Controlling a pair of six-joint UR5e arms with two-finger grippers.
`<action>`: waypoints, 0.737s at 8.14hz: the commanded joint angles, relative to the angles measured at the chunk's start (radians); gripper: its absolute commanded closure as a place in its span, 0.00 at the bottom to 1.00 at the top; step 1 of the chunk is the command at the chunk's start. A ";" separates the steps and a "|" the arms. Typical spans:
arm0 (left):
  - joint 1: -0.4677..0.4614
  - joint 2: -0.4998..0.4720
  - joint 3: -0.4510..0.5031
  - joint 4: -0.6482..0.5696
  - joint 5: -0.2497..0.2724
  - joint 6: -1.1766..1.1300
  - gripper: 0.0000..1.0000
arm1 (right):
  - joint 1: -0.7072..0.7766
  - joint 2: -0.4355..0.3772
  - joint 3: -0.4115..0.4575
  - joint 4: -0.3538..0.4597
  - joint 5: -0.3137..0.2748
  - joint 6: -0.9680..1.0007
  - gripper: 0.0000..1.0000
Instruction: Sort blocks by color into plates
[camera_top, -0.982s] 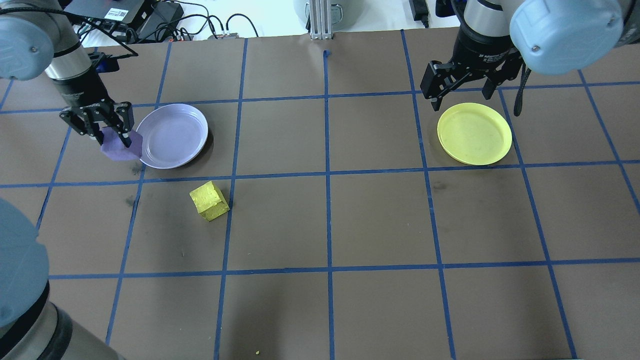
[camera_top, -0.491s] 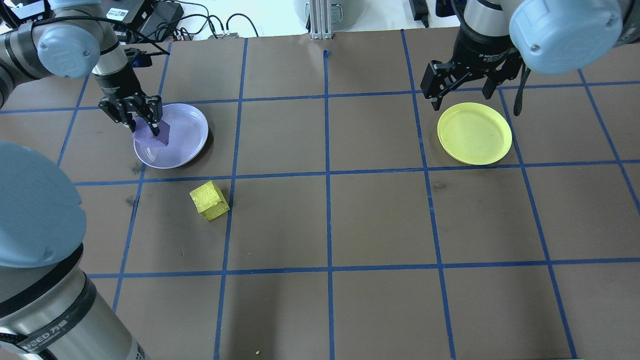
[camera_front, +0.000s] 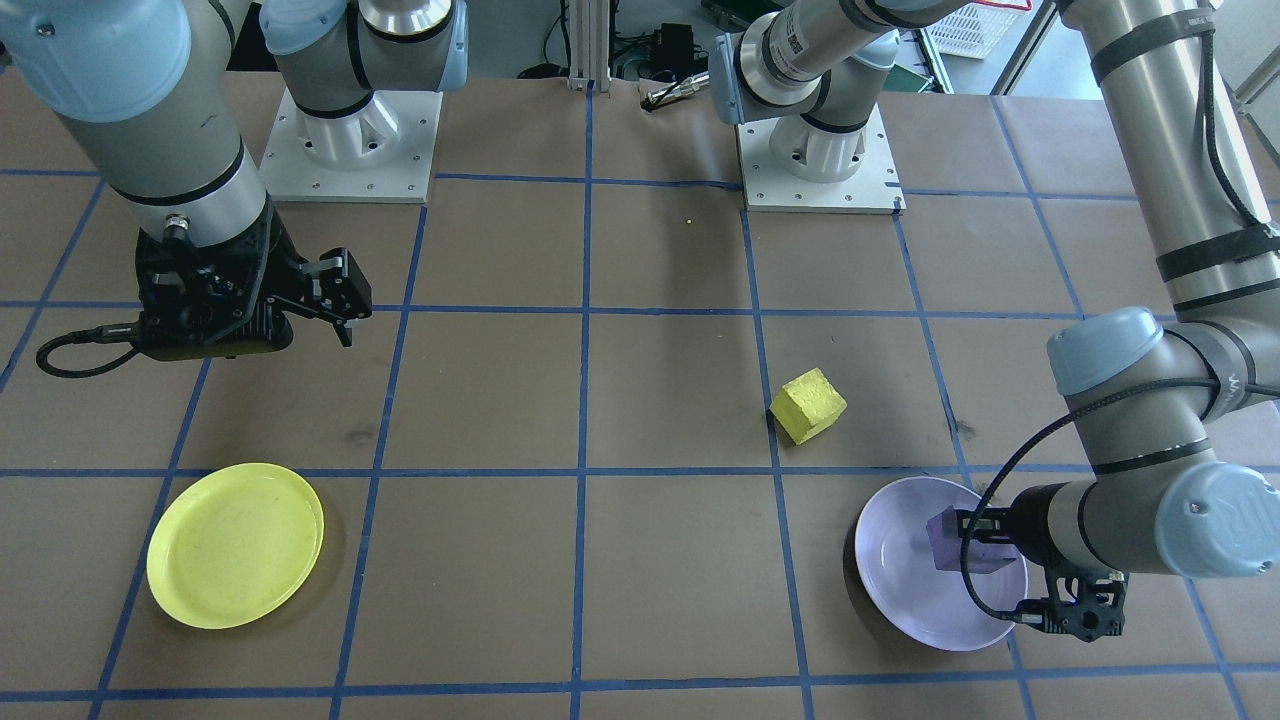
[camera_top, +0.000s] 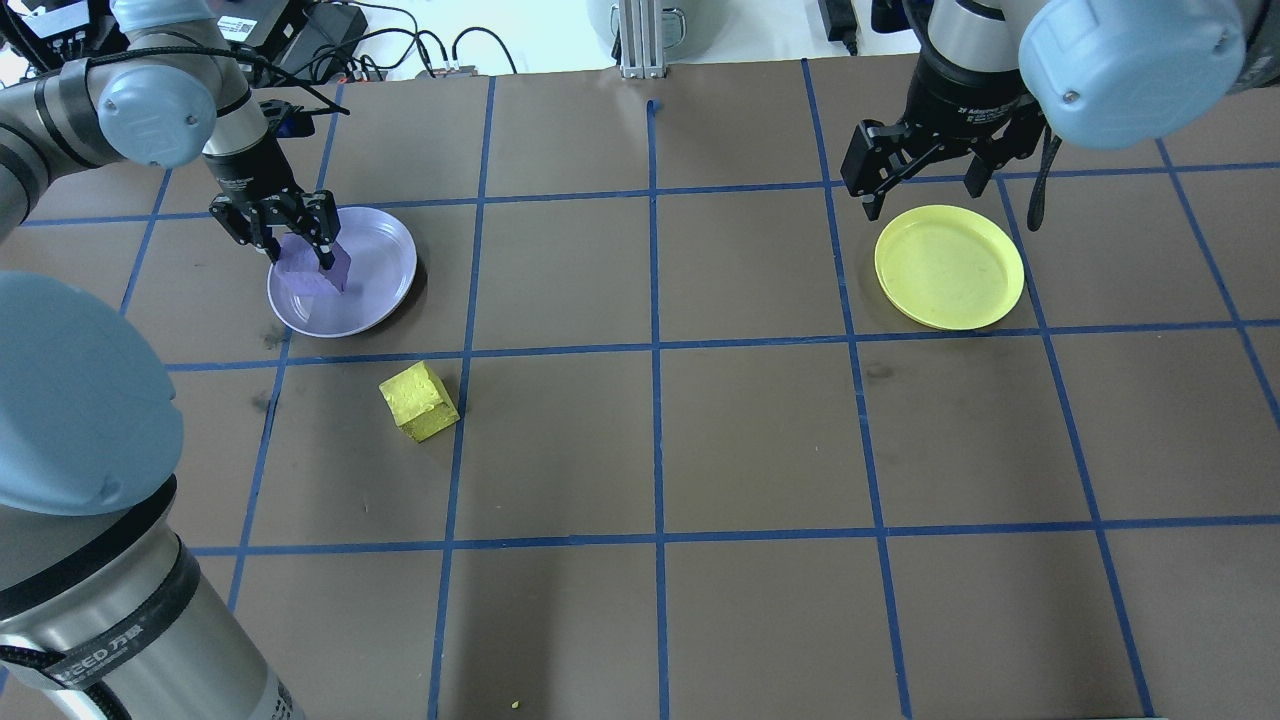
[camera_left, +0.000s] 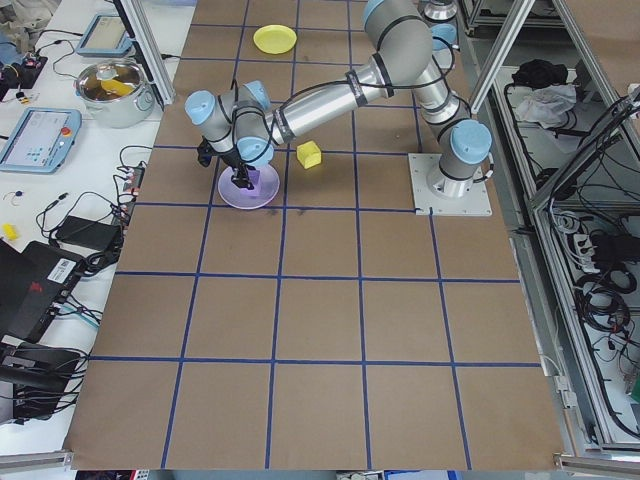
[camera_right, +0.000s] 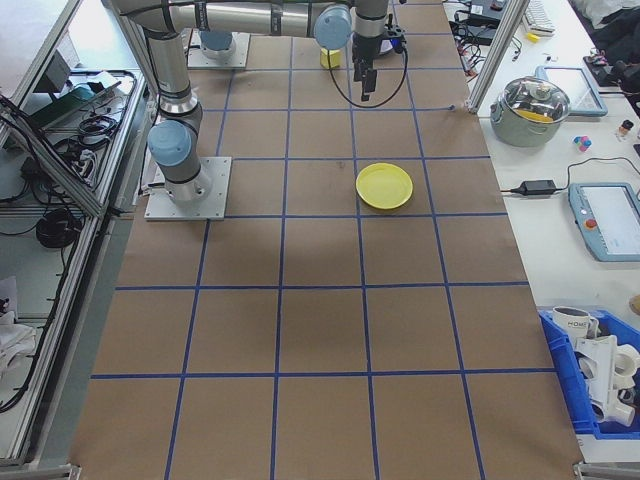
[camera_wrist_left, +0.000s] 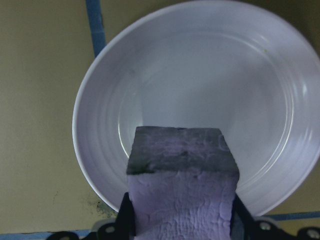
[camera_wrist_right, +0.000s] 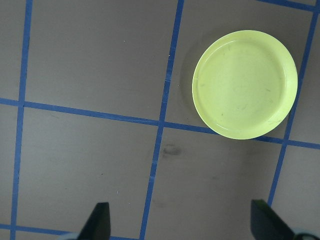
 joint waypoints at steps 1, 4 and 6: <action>-0.003 0.007 -0.001 0.032 -0.046 -0.053 0.00 | 0.000 0.000 0.001 0.002 -0.002 -0.001 0.00; -0.009 0.105 -0.004 0.009 -0.032 -0.096 0.00 | 0.000 0.000 0.001 0.000 -0.001 0.000 0.00; -0.007 0.196 -0.024 0.002 -0.027 -0.358 0.00 | 0.000 0.000 0.001 0.002 -0.002 0.000 0.00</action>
